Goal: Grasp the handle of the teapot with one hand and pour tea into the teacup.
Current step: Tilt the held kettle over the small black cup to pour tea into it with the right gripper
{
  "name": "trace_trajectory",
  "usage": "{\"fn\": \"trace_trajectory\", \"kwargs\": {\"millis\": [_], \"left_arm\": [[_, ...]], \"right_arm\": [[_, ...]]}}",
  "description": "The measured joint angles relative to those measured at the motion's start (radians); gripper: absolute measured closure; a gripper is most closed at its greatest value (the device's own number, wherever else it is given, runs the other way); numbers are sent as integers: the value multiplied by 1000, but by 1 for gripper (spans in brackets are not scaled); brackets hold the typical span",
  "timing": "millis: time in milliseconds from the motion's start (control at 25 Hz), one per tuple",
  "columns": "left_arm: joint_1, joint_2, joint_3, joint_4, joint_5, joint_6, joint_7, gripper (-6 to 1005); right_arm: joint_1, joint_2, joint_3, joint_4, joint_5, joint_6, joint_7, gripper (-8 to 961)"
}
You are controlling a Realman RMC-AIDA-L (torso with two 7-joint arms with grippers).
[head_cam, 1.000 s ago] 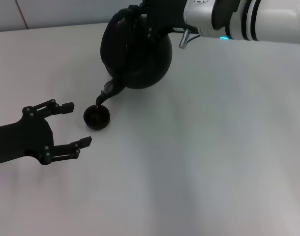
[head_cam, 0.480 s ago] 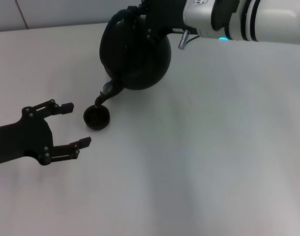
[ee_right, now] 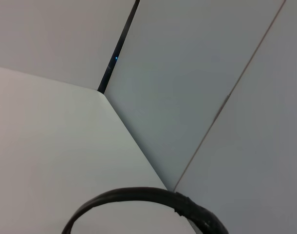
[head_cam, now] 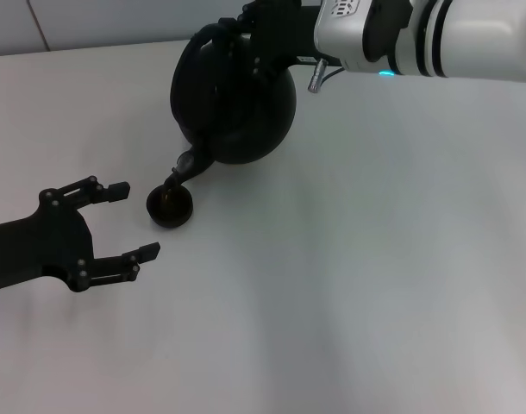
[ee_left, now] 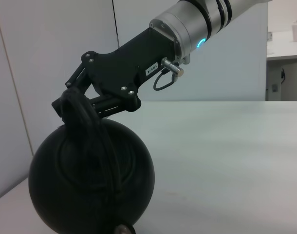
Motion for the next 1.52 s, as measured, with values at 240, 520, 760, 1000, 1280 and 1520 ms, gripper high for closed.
{"fn": "trace_trajectory", "kwargs": {"millis": [240, 520, 760, 1000, 1280, 1520], "left_arm": [[0, 0, -2, 0, 0, 0, 0, 140], [0, 0, -3, 0, 0, 0, 0, 140], [0, 0, -4, 0, 0, 0, 0, 140], [-1, 0, -5, 1, 0, 0, 0, 140], [-6, 0, -5, 1, 0, 0, 0, 140], [-8, 0, -4, 1, 0, 0, 0, 140]], "right_arm": [[1, 0, -1, 0, -1, 1, 0, 814], [3, 0, -1, 0, -1, 6, 0, 815], [-13, 1, 0, -1, 20, 22, 0, 815], [-43, 2, 6, 1, 111, 15, 0, 816], [-81, 2, 11, 8, 192, 19, 0, 817], [-131, 2, 33, 11, 307, 24, 0, 817]]}}
